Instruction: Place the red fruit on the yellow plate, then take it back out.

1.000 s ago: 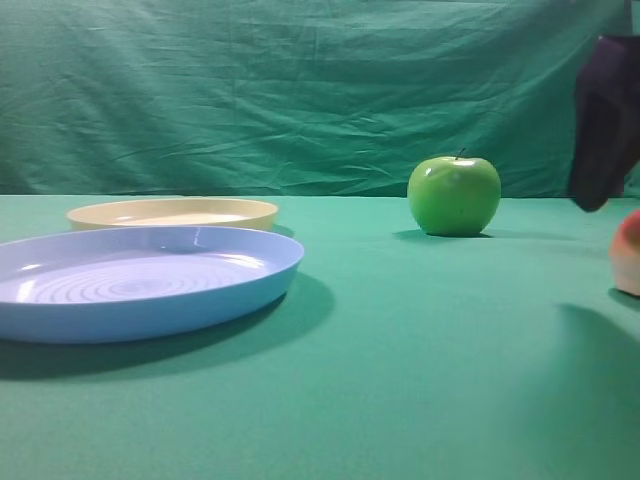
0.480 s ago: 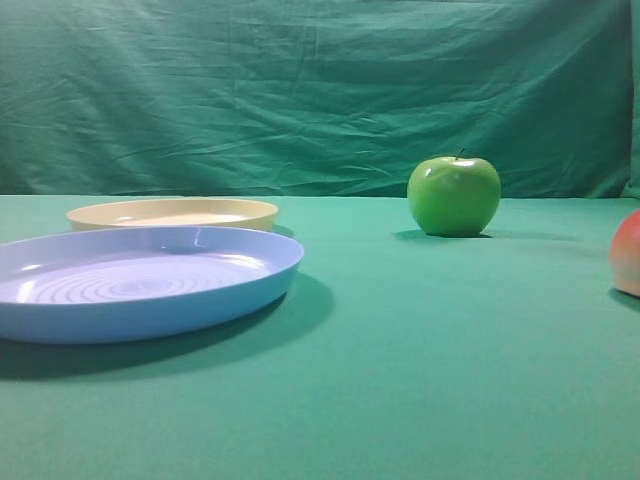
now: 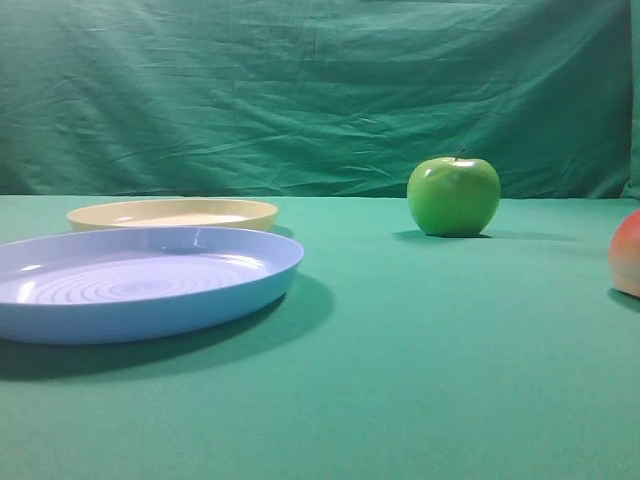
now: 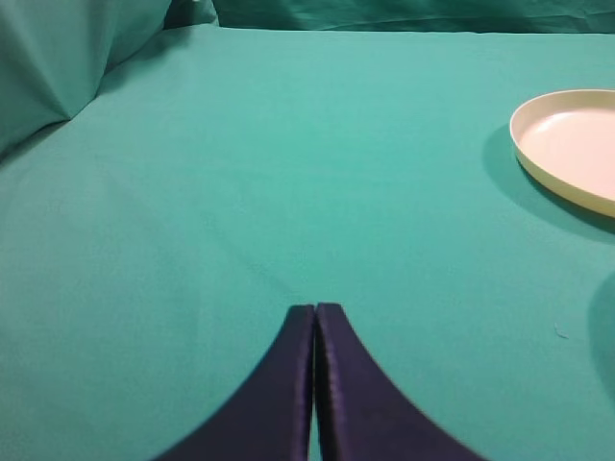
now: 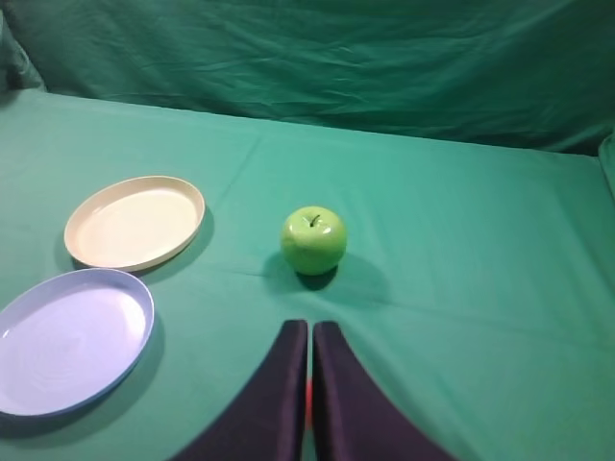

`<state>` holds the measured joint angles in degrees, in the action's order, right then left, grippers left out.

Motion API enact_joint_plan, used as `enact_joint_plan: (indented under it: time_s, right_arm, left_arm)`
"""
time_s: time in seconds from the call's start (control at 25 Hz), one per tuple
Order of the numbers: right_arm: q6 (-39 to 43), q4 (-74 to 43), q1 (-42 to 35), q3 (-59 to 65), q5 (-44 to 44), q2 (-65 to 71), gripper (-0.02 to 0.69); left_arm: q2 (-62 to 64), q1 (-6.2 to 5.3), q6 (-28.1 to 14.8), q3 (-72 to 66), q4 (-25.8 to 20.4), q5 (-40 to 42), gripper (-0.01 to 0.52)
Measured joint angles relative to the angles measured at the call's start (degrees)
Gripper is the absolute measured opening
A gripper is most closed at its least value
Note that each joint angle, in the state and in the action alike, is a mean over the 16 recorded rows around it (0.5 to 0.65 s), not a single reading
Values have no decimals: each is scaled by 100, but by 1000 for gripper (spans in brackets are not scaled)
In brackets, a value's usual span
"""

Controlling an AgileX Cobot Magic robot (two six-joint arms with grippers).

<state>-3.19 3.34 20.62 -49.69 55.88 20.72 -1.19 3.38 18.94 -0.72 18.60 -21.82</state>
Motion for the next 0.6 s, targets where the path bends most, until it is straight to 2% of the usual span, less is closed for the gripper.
enact_joint_plan:
  time_s: [0.28,0.6]
  right_arm:
    - [443,-458,-271,895,-531,-998,0]
    - [767,-810,-1067,2264,-1735,-1775,0]
  left_arm:
    - [0,0,-4,0,0,0,0]
    - [0,0,-6,0,0,0,0]
